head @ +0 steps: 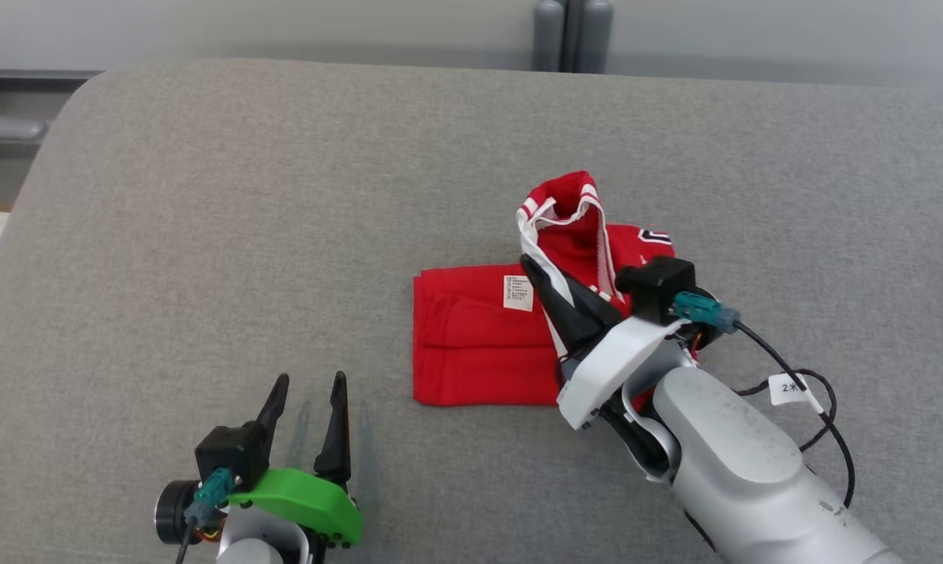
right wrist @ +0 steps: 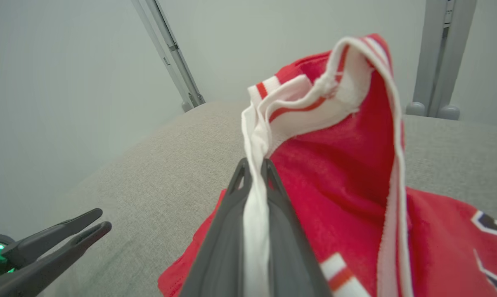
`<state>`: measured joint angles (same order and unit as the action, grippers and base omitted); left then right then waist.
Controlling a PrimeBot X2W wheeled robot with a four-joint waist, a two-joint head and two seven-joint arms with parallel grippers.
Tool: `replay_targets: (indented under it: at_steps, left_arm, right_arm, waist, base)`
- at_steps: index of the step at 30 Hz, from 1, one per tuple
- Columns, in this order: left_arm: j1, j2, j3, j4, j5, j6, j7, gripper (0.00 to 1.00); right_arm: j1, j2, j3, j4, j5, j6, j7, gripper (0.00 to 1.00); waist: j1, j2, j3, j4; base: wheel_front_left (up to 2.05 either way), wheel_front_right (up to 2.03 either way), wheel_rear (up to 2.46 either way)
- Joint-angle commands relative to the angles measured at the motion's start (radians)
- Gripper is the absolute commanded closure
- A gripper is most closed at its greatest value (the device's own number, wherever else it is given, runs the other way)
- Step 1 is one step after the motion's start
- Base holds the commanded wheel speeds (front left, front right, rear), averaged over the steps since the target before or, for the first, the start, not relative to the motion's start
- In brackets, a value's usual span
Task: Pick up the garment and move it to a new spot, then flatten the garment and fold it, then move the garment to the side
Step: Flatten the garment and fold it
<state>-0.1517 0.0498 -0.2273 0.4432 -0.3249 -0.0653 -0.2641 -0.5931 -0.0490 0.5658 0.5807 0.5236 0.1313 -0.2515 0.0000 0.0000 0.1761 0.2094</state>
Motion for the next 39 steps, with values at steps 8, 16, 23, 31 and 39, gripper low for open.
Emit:
replay_targets:
  at_steps: [8, 16, 23, 31, 39]
  left_arm:
    - [0.018, 0.003, 0.004, 0.010, -0.006, 0.015, 0.001, 0.00]
    - [0.021, 0.003, 0.032, -0.004, 0.024, 0.013, 0.001, 0.00]
    - [0.031, 0.003, 0.056, -0.019, 0.071, 0.005, 0.001, 0.00]
    - [0.079, 0.003, 0.075, -0.045, 0.135, 0.003, 0.001, 0.00]
    - [0.156, 0.003, 0.087, -0.073, 0.154, 0.014, 0.001, 0.00]
  right_arm:
    - [-0.075, -0.006, 0.119, 0.043, 0.090, -0.001, -0.014, 0.00]
    - [0.005, -0.004, -0.131, 0.070, -0.110, -0.001, -0.014, 0.00]
    - [0.143, -0.004, -0.361, 0.022, -0.294, -0.001, -0.014, 0.00]
    - [0.305, -0.003, -0.484, -0.035, -0.360, -0.001, -0.014, 0.00]
    - [0.415, -0.004, -0.494, -0.036, -0.341, -0.001, -0.014, 0.00]
  waist:
    - [0.0000, 0.0000, -0.009, 0.055]
    - [0.0000, 0.0000, -0.035, -0.035]
    - [0.0000, 0.0000, -0.059, -0.113]
    - [0.0000, 0.0000, -0.102, -0.183]
    - [0.0000, 0.0000, -0.148, -0.219]
  base:
    - [0.00, 0.00, 0.00]
    - [0.00, 0.00, 0.00]
    - [0.00, 0.00, 0.00]
    - [0.00, 0.00, 0.00]
    - [0.00, 0.00, 0.00]
